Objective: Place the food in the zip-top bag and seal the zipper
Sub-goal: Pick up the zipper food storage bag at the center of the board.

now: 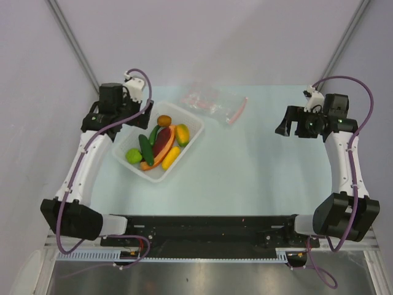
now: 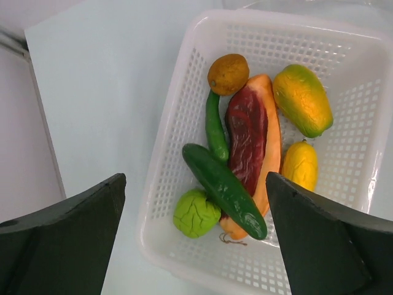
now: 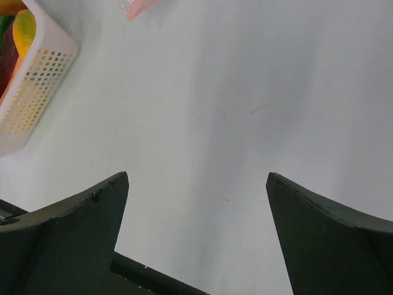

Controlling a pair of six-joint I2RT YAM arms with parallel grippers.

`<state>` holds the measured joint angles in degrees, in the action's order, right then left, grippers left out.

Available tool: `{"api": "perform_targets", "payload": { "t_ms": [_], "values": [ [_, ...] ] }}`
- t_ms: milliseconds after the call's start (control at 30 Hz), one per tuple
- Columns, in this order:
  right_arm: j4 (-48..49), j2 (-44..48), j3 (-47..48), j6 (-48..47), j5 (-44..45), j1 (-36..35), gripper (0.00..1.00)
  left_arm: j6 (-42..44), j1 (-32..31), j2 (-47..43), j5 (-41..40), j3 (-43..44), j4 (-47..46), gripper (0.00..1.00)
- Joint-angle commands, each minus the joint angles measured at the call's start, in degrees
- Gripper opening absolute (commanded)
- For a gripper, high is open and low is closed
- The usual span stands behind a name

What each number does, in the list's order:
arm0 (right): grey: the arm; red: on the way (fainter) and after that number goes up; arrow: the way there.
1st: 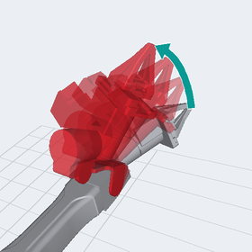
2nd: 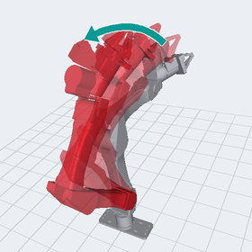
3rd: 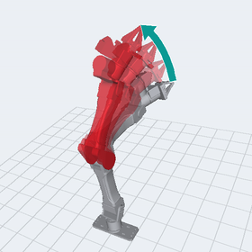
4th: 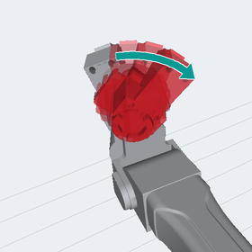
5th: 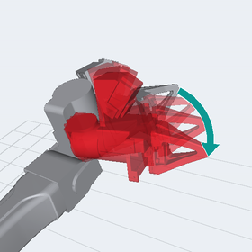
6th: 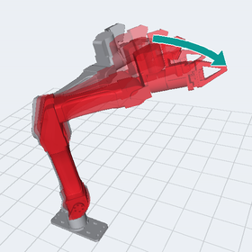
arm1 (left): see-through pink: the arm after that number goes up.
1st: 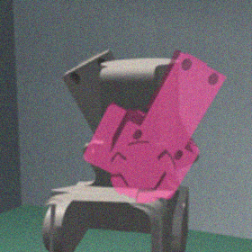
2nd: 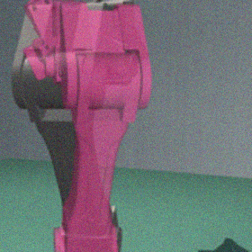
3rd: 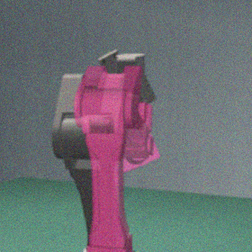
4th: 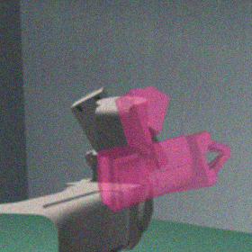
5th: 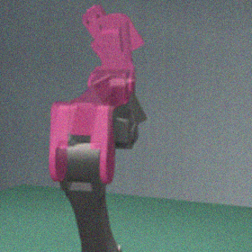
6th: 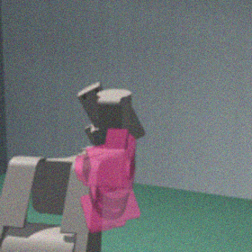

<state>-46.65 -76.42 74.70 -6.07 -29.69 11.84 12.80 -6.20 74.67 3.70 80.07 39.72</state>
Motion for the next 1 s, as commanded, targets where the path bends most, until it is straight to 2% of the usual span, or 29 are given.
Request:
{"api": "perform_targets", "payload": {
  "t_ms": [0, 133, 333, 467, 600, 700, 967],
  "values": [
    [4.2, -0.1, 0.0, 2.0, -2.1, 0.4, 1.0, 6.6, -7.1, 4.0, -9.2, 5.5, -3.0, 1.0],
    [4.9, -0.5, -0.6, 2.5, -1.5, 0.5, 1.0, 9.3, -14.2, 12.7, -15.4, 15.7, -2.5, 1.0],
    [5.9, -1.5, -1.4, 5.4, -0.9, 0.1, 1.0, 15.1, -26.7, 22.5, -21.5, 25.5, -5.4, 1.0],
    [7.8, -0.8, -3.2, 7.9, 0.8, -0.2, 1.0, 14.7, -32.1, 35.9, -24.3, 35.8, -5.4, 1.0],
    [11.4, 1.3, -6.4, 10.4, 1.6, -0.1, 1.0, 16.0, -36.9, 48.9, -28.7, 50.8, -4.5, 0.99],
    [12.7, 2.1, -7.6, 11.9, 3.8, 0.6, 1.0, 17.3, -39.2, 54.5, -29.4, 54.0, -7.3, 0.98],
    [14.8, 1.5, -11.6, 15.7, 1.6, 4.1, 1.0, 17.8, -42.8, 61.6, -26.9, 52.4, -21.3, 0.94]
  ]
}}
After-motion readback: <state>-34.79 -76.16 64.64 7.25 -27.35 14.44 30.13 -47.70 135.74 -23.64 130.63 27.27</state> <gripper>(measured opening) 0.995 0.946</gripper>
